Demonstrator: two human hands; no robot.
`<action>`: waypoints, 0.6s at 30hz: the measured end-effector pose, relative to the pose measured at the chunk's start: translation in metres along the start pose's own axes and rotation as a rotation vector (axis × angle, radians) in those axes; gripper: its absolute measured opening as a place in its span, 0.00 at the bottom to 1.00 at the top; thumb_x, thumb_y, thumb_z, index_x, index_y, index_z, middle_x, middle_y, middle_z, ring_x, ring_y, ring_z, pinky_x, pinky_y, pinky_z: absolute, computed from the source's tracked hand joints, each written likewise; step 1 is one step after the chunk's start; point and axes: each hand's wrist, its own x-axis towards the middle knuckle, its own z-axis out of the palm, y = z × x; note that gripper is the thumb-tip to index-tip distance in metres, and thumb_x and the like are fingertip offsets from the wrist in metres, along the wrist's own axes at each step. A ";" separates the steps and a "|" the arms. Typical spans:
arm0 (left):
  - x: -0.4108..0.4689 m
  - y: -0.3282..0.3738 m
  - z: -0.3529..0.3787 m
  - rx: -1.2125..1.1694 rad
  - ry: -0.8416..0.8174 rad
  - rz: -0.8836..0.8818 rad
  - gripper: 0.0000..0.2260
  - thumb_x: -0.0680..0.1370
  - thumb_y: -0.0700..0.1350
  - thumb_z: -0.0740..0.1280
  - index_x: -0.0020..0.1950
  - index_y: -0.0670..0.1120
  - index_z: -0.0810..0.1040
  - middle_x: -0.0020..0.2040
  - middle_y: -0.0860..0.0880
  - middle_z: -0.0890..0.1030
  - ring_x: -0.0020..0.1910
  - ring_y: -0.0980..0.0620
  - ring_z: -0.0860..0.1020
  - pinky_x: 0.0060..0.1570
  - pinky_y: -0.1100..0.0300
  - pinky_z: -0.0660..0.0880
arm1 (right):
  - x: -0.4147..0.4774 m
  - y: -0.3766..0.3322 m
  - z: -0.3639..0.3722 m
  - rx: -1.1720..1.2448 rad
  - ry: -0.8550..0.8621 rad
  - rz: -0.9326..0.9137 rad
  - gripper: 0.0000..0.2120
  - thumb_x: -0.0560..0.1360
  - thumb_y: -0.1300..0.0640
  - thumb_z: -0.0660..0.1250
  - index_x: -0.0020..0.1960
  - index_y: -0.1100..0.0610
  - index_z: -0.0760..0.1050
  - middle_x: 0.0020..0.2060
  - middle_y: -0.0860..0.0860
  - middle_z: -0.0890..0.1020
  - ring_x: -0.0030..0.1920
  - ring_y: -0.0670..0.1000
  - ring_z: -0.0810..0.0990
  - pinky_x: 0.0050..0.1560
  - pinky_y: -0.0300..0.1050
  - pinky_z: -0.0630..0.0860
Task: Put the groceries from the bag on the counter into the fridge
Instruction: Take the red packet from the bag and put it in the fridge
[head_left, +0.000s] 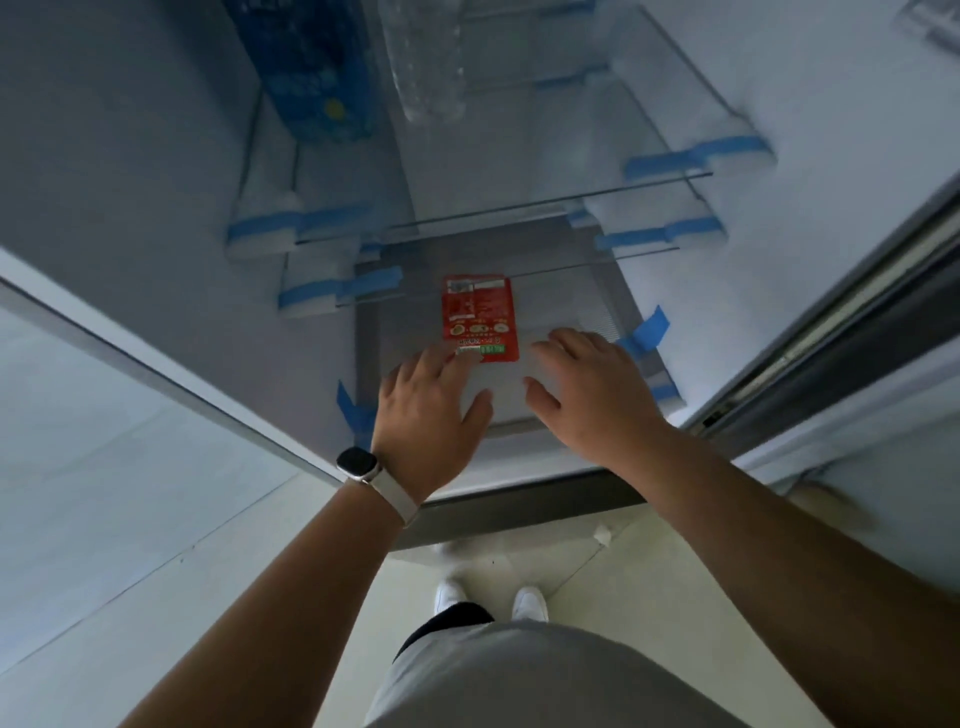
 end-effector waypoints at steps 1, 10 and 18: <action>-0.002 0.004 -0.005 0.005 -0.005 0.017 0.22 0.77 0.57 0.55 0.67 0.50 0.73 0.65 0.47 0.76 0.64 0.44 0.74 0.64 0.45 0.68 | -0.006 -0.002 -0.006 0.001 -0.002 0.002 0.23 0.78 0.42 0.53 0.65 0.55 0.72 0.61 0.53 0.77 0.61 0.55 0.76 0.62 0.54 0.72; -0.011 0.018 -0.030 -0.023 -0.029 0.185 0.24 0.78 0.60 0.53 0.71 0.52 0.70 0.69 0.50 0.74 0.68 0.47 0.72 0.67 0.46 0.64 | -0.041 -0.012 -0.050 -0.053 0.031 0.072 0.27 0.78 0.39 0.52 0.70 0.53 0.69 0.67 0.52 0.74 0.69 0.54 0.71 0.68 0.52 0.67; -0.012 0.001 -0.049 0.052 -0.069 0.349 0.26 0.78 0.61 0.52 0.71 0.52 0.71 0.68 0.49 0.76 0.68 0.46 0.72 0.68 0.44 0.65 | -0.067 -0.029 -0.061 -0.083 0.092 0.239 0.28 0.78 0.38 0.48 0.67 0.53 0.71 0.63 0.52 0.78 0.62 0.53 0.76 0.61 0.50 0.74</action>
